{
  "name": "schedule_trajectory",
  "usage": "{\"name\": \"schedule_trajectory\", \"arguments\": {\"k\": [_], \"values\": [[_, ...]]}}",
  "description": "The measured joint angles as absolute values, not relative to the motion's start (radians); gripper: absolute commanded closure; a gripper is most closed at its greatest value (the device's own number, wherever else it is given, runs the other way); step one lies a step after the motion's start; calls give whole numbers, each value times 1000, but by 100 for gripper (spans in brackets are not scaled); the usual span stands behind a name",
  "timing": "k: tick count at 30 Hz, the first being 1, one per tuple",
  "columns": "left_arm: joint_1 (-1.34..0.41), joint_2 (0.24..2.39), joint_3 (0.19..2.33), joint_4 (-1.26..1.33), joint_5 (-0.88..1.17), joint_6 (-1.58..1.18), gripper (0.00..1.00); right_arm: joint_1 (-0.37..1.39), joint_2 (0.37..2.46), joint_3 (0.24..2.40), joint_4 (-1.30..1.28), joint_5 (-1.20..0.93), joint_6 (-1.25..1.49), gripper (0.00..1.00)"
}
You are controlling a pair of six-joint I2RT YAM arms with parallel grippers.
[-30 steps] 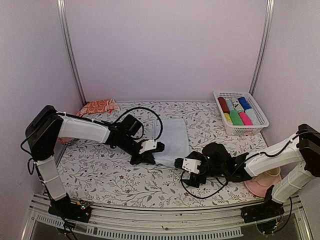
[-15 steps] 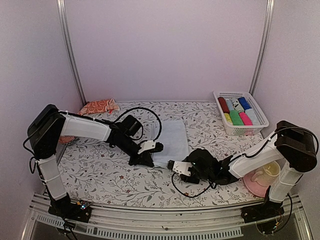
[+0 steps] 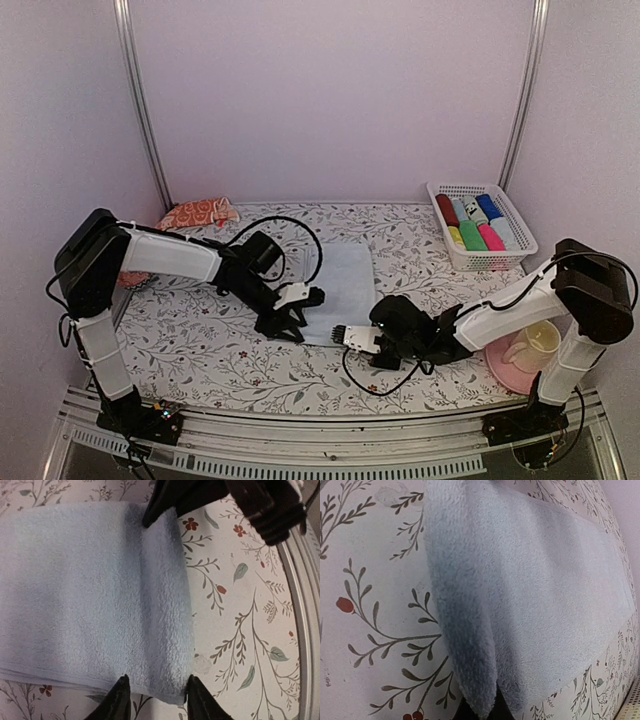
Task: Roll the towels
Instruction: Roll the towel at the center of the board.
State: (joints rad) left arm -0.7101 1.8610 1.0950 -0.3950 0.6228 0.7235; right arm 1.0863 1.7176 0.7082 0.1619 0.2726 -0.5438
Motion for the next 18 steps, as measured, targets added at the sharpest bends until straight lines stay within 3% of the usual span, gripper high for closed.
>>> {"name": "schedule_trajectory", "arguments": {"k": [4, 18], "values": [[-704, 1843, 1075, -406, 601, 737, 35, 1086, 1714, 764, 72, 208, -516, 98], [-696, 1752, 1037, -406, 595, 766, 26, 988, 1731, 953, -234, -49, -440, 98]]}}
